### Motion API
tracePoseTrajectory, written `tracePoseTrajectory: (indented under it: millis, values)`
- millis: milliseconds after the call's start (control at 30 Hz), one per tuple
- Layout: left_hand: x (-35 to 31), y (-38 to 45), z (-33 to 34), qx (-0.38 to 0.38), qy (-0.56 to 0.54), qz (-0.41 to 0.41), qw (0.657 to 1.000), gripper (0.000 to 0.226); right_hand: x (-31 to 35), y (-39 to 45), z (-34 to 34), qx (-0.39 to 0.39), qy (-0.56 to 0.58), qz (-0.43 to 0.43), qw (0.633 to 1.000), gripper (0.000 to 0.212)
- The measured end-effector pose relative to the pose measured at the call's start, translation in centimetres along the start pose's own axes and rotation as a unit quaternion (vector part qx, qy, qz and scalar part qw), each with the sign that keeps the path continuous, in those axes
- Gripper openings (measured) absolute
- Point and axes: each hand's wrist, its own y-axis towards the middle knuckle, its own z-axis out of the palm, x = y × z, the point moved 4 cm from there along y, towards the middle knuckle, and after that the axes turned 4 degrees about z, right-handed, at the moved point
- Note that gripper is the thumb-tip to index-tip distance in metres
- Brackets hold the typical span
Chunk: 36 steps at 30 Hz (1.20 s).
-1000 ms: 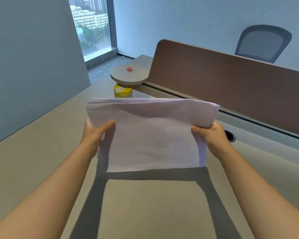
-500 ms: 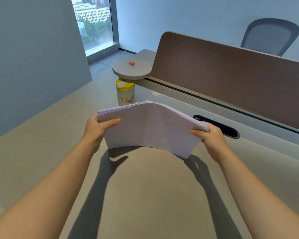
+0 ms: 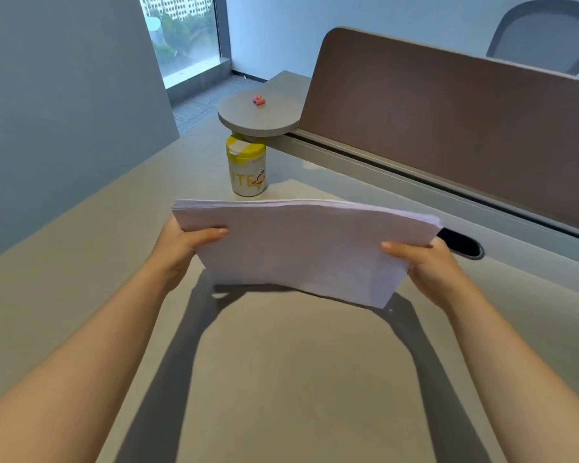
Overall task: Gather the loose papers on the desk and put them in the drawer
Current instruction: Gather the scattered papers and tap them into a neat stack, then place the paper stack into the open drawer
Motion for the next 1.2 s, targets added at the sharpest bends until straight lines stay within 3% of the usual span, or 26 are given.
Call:
tracePoseTrajectory:
  millis: [133,233,333,400,533,633,833,933,1067,1200]
  values:
    - [3.4,-0.2,0.4,0.009,0.019,-0.027,0.999,0.035,-4.2,-0.2,0.8,-0.043,0.018,0.059,0.997,0.028]
    - [3.2,0.8,0.1,0.018,0.013,-0.031,0.999,0.038,-4.2,0.1,0.7,-0.087,0.040,0.047,0.994,0.027]
    - [3.2,1.2,-0.4,0.062,0.018,-0.049,0.997,0.052,-3.5,0.0,0.2,-0.073,0.004,0.041,0.996,0.027]
    - [4.3,0.5,-0.1,0.071,0.047,-0.058,0.995,0.049,-4.8,-0.5,0.3,-0.063,-0.039,0.070,0.995,0.028]
    - [4.7,-0.2,0.8,0.030,0.095,-0.039,0.994,0.040,-7.2,-1.2,0.7,-0.078,-0.062,0.120,0.988,0.013]
    - [4.3,-0.3,0.0,-0.010,0.098,-0.060,0.993,0.036,-6.1,-1.4,1.0,-0.100,-0.069,0.100,0.988,0.037]
    - [2.3,-3.9,-3.8,-0.143,0.097,-0.090,0.981,0.023,-2.1,-2.6,4.8,-0.037,-0.025,0.034,0.998,0.032]
    - [2.3,-7.7,-7.0,-0.152,0.112,-0.136,0.972,0.010,-1.6,-3.2,7.6,-0.006,-0.049,0.023,0.999,0.030]
    - [1.9,-14.7,-10.5,-0.143,0.098,-0.172,0.970,0.033,-1.6,-4.8,12.1,0.055,-0.059,0.037,0.996,0.017]
    - [1.8,-21.0,-13.7,-0.243,0.097,-0.154,0.953,0.047,-2.3,-6.9,16.9,0.135,-0.065,0.060,0.987,0.015]
